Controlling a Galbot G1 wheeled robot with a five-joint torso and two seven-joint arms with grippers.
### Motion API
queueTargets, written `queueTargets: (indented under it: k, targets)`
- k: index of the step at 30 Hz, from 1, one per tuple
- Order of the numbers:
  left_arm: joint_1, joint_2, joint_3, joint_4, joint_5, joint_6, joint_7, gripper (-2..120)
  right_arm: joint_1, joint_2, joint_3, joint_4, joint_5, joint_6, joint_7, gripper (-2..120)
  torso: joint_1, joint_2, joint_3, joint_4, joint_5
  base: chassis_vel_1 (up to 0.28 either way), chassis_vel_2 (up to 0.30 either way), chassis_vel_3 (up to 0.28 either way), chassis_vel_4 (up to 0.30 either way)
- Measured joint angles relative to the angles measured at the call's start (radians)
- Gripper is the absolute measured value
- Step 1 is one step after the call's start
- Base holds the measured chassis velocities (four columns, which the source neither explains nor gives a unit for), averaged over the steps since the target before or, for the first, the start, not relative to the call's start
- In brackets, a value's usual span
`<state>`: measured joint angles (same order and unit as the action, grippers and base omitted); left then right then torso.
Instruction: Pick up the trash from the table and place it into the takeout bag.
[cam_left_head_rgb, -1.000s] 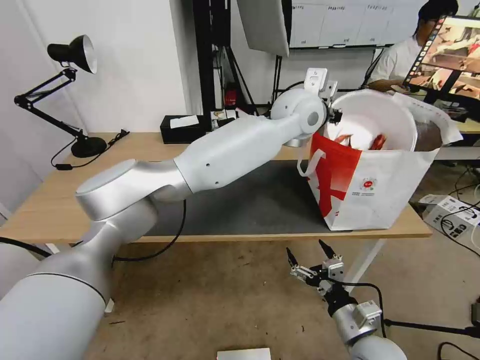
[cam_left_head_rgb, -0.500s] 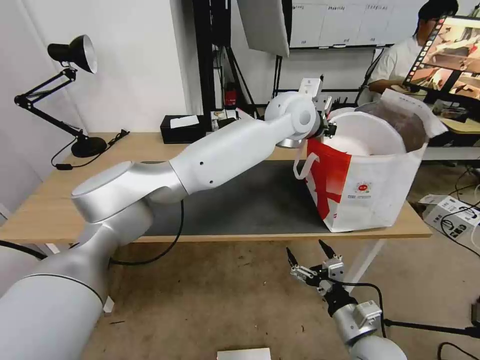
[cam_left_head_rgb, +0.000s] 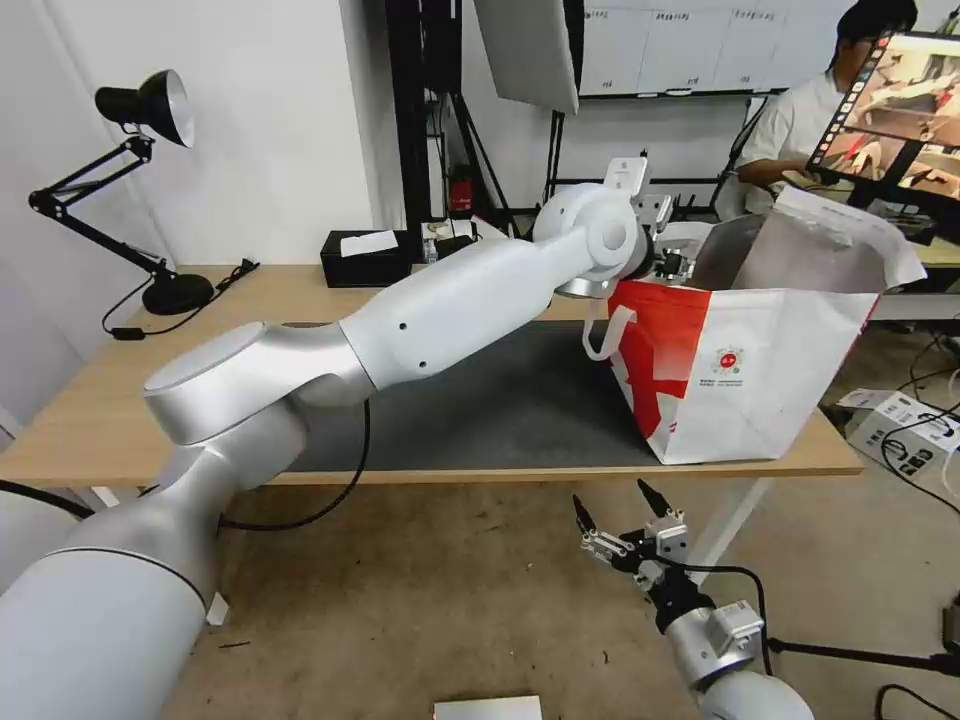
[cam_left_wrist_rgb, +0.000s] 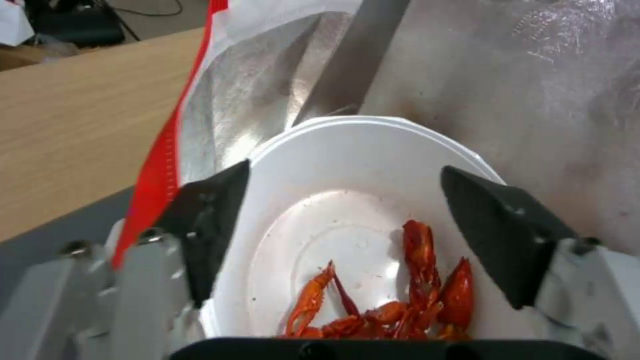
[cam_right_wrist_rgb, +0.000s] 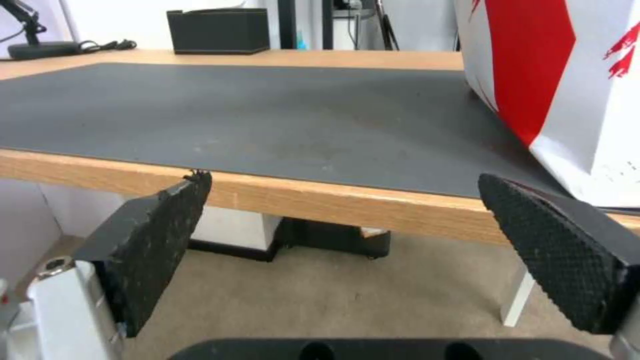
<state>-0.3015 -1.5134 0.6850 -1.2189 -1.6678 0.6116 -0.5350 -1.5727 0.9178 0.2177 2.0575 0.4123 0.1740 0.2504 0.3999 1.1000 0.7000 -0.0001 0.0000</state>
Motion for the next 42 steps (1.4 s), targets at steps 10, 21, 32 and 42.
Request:
queueTargets:
  k: [10, 21, 32, 42]
  targets:
    - [-0.008, 0.003, -0.056, -0.031, -0.055, -0.019, 0.003, 100, 0.0, 0.0, 0.0, 0.0, 0.0, 0.0, 0.0, 100, 0.0, 0.0, 0.0, 0.0, 0.0, 0.0, 0.0, 0.0, 0.0]
    - [-0.022, 0.176, -0.091, -0.204, -0.1, -0.047, -0.011, 100, 0.0, 0.0, 0.0, 0.0, 0.0, 0.0, 0.0, 100, 0.0, 0.0, 0.0, 0.0001, -0.0001, 0.0, 0.0, 0.0, 0.0]
    - [0.196, 0.513, -0.103, -0.483, 0.324, -0.362, 0.206, 100, 0.0, 0.0, 0.0, 0.0, 0.0, 0.0, 0.0, 100, 0.0, 0.0, 0.0, -0.0005, -0.0003, 0.0, 0.0, 0.0, 0.0]
    - [0.719, 0.738, -0.473, -0.617, 0.639, -0.627, 0.361, 100, 0.0, 0.0, 0.0, 0.0, 0.0, 0.0, 0.0, 100, 0.0, 0.0, 0.0, 0.0, -0.0002, 0.0, 0.0, 0.0, 0.0]
